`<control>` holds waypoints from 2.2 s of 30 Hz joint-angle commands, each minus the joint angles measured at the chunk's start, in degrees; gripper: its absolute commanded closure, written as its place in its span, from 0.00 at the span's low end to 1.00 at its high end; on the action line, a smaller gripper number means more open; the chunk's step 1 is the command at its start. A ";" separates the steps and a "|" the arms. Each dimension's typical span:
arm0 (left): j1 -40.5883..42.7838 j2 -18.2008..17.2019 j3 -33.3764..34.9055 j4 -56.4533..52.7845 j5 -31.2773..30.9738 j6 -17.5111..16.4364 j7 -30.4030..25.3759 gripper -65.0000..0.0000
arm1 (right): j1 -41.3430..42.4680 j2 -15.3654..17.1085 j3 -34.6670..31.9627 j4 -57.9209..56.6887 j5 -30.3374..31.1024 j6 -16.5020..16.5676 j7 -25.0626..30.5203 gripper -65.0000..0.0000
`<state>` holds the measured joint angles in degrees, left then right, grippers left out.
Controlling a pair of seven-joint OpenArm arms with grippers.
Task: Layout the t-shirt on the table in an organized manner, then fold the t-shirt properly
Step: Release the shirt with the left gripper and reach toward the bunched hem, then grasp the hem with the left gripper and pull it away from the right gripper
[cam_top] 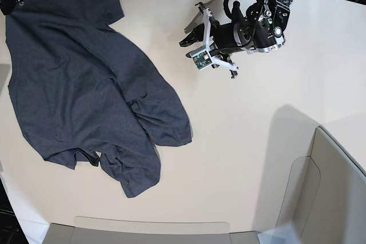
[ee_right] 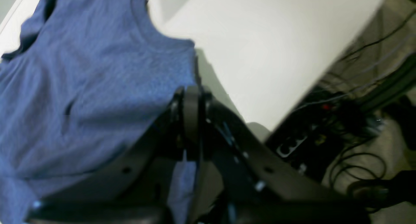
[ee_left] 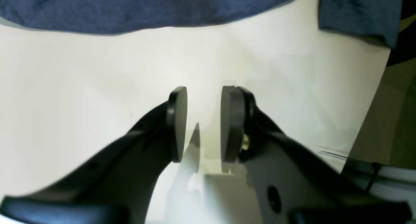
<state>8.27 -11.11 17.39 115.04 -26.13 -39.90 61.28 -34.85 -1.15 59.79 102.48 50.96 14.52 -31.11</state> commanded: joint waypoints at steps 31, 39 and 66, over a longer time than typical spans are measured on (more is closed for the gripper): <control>-13.33 13.88 -30.88 -11.62 -0.82 -0.10 3.91 0.72 | 17.93 0.40 -2.87 10.97 -0.19 0.55 -13.06 0.56; -30.29 17.84 -41.87 -37.55 -0.82 1.79 7.43 0.72 | 23.64 0.40 -13.24 10.80 -22.43 0.55 -12.80 0.56; -43.83 20.11 -42.22 -68.05 -0.90 9.35 -6.73 0.72 | 26.28 2.60 -9.55 -2.83 -38.96 0.64 -12.71 0.56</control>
<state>-33.36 8.91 -25.04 46.24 -25.93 -29.98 55.37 -8.88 0.62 50.13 98.54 11.73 14.79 -44.82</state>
